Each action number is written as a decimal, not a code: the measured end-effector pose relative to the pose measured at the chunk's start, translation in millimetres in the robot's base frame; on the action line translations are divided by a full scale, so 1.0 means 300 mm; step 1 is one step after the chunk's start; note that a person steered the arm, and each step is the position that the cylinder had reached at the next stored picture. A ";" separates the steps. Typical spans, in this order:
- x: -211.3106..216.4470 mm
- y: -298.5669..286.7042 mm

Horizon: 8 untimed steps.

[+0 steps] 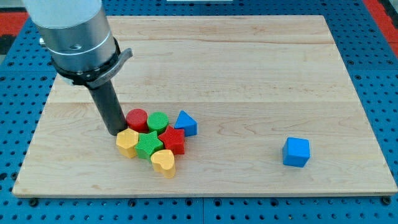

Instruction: Push the group of blocks to the right

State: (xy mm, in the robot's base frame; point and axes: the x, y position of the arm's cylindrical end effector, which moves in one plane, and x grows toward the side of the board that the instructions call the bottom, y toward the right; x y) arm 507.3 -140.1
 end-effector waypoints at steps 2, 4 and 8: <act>0.048 -0.163; 0.147 0.032; -0.075 -0.056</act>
State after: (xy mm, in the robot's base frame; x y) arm 484.7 -156.8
